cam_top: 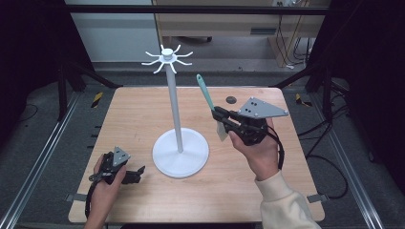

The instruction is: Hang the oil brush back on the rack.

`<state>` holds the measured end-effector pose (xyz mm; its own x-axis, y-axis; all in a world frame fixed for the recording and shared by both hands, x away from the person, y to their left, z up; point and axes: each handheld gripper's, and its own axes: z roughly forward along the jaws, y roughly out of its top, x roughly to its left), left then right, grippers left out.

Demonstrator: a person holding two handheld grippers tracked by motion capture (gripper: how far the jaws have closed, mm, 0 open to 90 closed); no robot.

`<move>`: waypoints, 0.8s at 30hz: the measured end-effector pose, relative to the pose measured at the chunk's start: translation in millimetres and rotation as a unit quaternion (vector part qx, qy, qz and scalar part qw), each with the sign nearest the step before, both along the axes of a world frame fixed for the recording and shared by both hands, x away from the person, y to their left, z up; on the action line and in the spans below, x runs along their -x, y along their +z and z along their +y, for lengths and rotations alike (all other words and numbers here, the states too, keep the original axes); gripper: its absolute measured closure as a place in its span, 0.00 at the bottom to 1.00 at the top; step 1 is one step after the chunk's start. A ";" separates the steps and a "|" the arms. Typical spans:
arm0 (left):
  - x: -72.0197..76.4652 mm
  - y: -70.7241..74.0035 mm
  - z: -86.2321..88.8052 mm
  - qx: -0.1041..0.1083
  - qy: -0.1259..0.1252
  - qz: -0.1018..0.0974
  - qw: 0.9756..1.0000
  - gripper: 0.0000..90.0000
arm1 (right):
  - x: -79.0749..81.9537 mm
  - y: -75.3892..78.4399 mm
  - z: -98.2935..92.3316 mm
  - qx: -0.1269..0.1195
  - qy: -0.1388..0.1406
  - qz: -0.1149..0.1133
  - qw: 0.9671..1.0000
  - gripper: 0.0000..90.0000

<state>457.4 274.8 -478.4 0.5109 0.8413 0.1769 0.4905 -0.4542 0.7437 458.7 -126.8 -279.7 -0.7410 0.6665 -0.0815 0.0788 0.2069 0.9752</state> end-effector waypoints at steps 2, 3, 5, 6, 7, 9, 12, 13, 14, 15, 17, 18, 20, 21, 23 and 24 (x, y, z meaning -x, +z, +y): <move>0.0 -0.2 -0.1 -0.001 0.000 0.000 1.000 0.03 | -0.1 1.8 0.7 -0.003 0.002 0.000 1.000 0.91; 0.0 -0.2 -0.2 -0.001 -0.001 0.001 1.000 0.03 | -0.6 2.7 1.0 -0.004 0.004 0.000 1.000 0.91; 0.1 0.0 -0.5 -0.001 -0.001 0.000 1.000 0.03 | -1.9 5.1 1.9 -0.002 0.005 -0.001 1.000 0.91; 0.0 -0.1 -0.7 -0.001 -0.002 0.000 1.000 0.03 | -2.1 6.4 2.4 -0.004 0.005 -0.002 1.000 0.91; -0.1 -0.2 -0.7 -0.001 -0.002 0.000 1.000 0.03 | -2.3 8.0 3.2 -0.005 0.005 -0.004 1.000 0.91; -0.2 -0.4 -0.8 -0.001 -0.002 0.001 1.000 0.03 | -2.2 10.5 3.9 -0.006 0.007 -0.006 1.000 0.91; -0.1 -0.2 -0.7 -0.001 -0.002 0.000 1.000 0.03 | -2.8 13.6 4.8 -0.009 0.009 -0.009 1.000 0.91; -0.1 -0.3 -0.7 -0.001 -0.002 0.000 1.000 0.03 | -2.9 14.4 4.9 -0.010 0.009 -0.008 1.000 0.91; -0.1 -0.3 -0.7 -0.001 -0.002 0.001 1.000 0.03 | -3.2 15.0 4.9 -0.011 0.009 -0.009 1.000 0.91; -0.2 -0.3 -0.8 -0.001 -0.002 0.001 1.000 0.03 | -3.6 16.0 5.1 -0.012 0.011 -0.008 1.000 0.91; -0.1 -0.3 -0.9 -0.001 -0.002 0.000 1.000 0.03 | -4.1 17.7 5.2 -0.015 0.011 -0.009 1.000 0.91; -0.2 -0.3 -0.9 -0.001 -0.002 0.000 1.000 0.03 | -4.3 18.7 5.4 -0.015 0.012 -0.008 1.000 0.91; -0.3 -0.4 -0.9 -0.001 -0.002 0.001 1.000 0.03 | -4.8 21.0 6.0 -0.016 0.014 -0.010 1.000 0.91; -0.3 -0.4 -0.8 -0.001 -0.002 0.001 1.000 0.03 | -5.0 21.7 6.5 -0.018 0.016 -0.010 1.000 0.91; -0.4 -0.5 -0.9 0.000 -0.003 0.001 1.000 0.03 | -5.5 23.2 7.3 -0.018 0.016 -0.010 1.000 0.91; -0.3 -0.5 -1.0 0.000 -0.003 0.001 1.000 0.03 | -6.0 23.5 7.6 -0.017 0.017 -0.010 1.000 0.91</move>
